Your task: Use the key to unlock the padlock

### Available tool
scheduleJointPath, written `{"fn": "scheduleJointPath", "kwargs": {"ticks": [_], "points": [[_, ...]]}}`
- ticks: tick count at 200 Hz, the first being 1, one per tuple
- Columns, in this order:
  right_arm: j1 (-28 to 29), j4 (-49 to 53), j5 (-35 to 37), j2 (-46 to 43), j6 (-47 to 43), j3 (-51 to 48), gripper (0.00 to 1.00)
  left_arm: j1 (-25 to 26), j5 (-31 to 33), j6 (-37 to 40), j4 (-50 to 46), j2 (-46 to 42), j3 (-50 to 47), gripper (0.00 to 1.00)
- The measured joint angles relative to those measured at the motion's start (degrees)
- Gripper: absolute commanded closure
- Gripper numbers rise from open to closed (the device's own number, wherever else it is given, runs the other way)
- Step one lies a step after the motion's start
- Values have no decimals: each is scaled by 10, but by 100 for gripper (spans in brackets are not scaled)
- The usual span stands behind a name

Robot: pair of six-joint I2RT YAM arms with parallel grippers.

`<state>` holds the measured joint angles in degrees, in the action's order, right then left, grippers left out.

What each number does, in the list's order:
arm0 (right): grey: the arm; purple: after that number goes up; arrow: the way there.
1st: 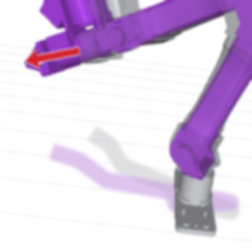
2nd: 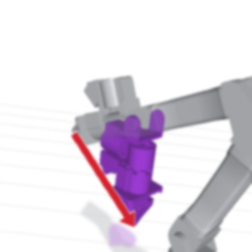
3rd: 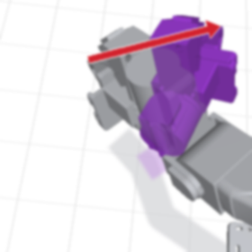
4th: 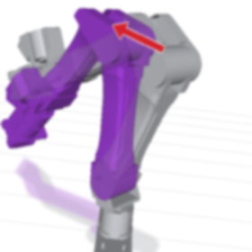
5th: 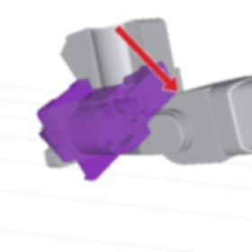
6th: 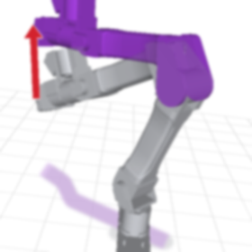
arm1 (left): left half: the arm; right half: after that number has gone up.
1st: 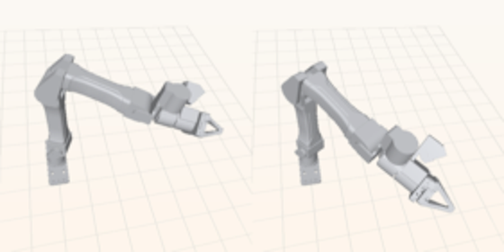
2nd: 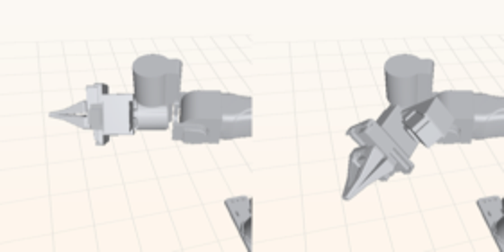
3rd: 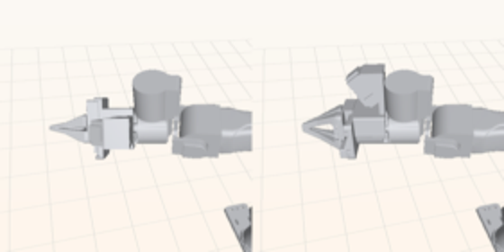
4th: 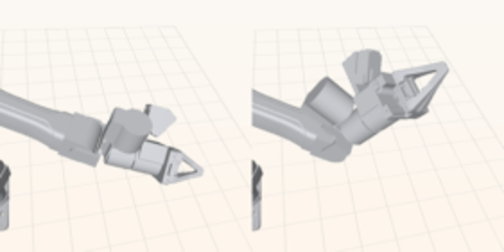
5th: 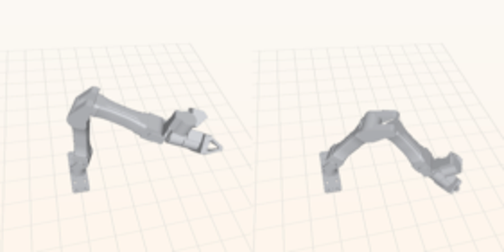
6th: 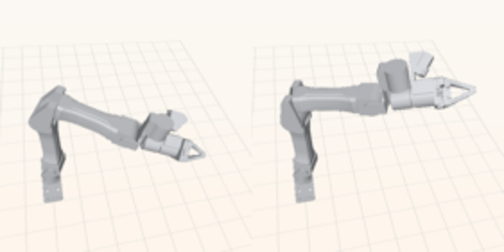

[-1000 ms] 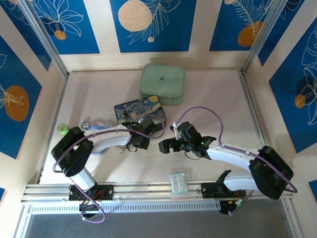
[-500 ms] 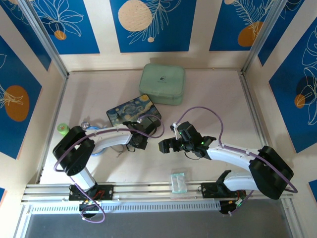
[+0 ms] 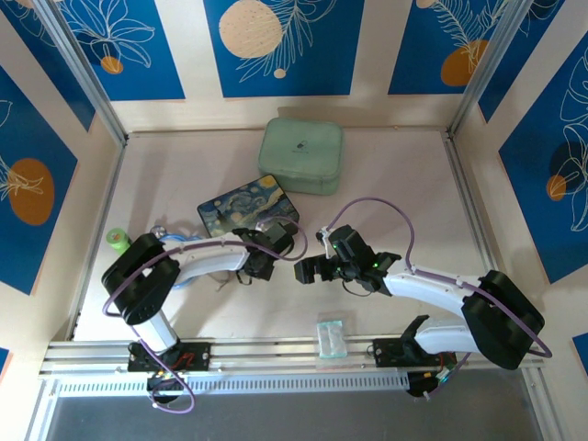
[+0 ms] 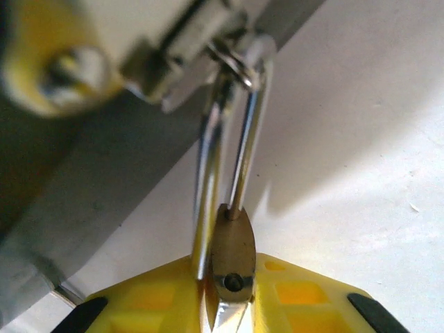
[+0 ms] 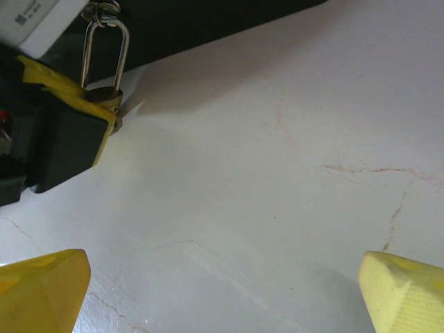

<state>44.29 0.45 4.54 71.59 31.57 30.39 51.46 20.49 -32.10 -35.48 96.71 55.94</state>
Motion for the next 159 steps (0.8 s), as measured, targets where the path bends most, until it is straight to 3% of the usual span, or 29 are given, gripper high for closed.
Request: {"fn": "scheduleJointPath", "kwargs": {"ticks": [78, 159], "points": [[0, 0, 0, 0, 1, 0, 1, 39, 55, -21, -36, 40, 35, 72], [-9, -5, 2, -20, 17, -22, 1, 49, 61, -31, -44, 55, 46, 71]]}}
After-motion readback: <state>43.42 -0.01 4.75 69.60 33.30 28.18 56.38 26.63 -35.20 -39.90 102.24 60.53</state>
